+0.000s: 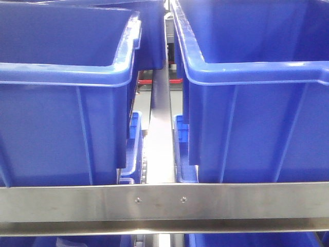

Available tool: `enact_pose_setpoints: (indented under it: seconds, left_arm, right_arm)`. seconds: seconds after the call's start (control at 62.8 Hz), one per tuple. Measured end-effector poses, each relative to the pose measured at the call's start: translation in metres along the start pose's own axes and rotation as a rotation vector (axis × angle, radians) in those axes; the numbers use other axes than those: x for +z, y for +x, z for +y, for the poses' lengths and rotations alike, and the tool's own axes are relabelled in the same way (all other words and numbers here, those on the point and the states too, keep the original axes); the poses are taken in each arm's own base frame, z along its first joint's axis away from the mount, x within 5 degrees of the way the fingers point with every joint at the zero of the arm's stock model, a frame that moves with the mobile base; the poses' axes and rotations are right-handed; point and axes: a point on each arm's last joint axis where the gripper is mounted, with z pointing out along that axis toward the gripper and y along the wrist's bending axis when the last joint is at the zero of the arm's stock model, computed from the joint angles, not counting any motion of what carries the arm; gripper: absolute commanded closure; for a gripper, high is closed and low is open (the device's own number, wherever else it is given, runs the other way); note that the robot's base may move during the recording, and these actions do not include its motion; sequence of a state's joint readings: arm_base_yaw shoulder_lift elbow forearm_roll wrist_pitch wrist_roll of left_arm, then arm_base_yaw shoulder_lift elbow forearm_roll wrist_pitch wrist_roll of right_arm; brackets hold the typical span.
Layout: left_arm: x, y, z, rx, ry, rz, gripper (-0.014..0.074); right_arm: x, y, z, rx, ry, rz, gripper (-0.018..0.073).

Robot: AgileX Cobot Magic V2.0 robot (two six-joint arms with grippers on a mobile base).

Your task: Place yellow foam block on left shelf second layer

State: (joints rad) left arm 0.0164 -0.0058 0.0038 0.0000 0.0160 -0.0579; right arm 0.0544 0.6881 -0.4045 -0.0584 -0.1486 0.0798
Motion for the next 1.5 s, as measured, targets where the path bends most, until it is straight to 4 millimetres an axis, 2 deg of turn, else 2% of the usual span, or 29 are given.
enact_pose_setpoints:
  seconds: [0.239, 0.43, 0.653, 0.829, 1.211, 1.275, 1.37, 1.498]
  left_arm:
    - [0.0, 0.0, 0.0, 0.0, 0.0, 0.0, 0.0472]
    - [0.0, 0.0, 0.0, 0.0, 0.0, 0.0, 0.0472]
    - [0.0, 0.0, 0.0, 0.0, 0.0, 0.0, 0.0472]
    - [0.0, 0.0, 0.0, 0.0, 0.0, 0.0, 0.0472]
    - [0.0, 0.0, 0.0, 0.0, 0.0, 0.0, 0.0472]
    - [0.0, 0.0, 0.0, 0.0, 0.0, 0.0, 0.0472]
    - [0.0, 0.0, 0.0, 0.0, 0.0, 0.0, 0.0472]
    - [0.0, 0.0, 0.0, 0.0, 0.0, 0.0, 0.0472]
  right_arm:
    - [0.027, 0.013, 0.009, 0.027, -0.057, 0.037, 0.0075]
    - [0.038, 0.023, 0.012, 0.027, -0.067, 0.092, 0.0075]
    - [0.039, 0.023, 0.012, 0.028, -0.068, 0.089, 0.0063]
    - [0.039, 0.023, 0.012, 0.028, -0.068, 0.089, -0.0085]
    - [0.039, 0.022, 0.012, 0.028, -0.069, 0.082, -0.0071]
    - [0.039, 0.022, 0.012, 0.037, -0.066, 0.078, -0.0052]
    - [0.038, 0.02, 0.01, 0.09, -0.049, 0.058, 0.0049]
    - [0.037, 0.018, 0.006, 0.224, -0.003, 0.043, 0.0313]
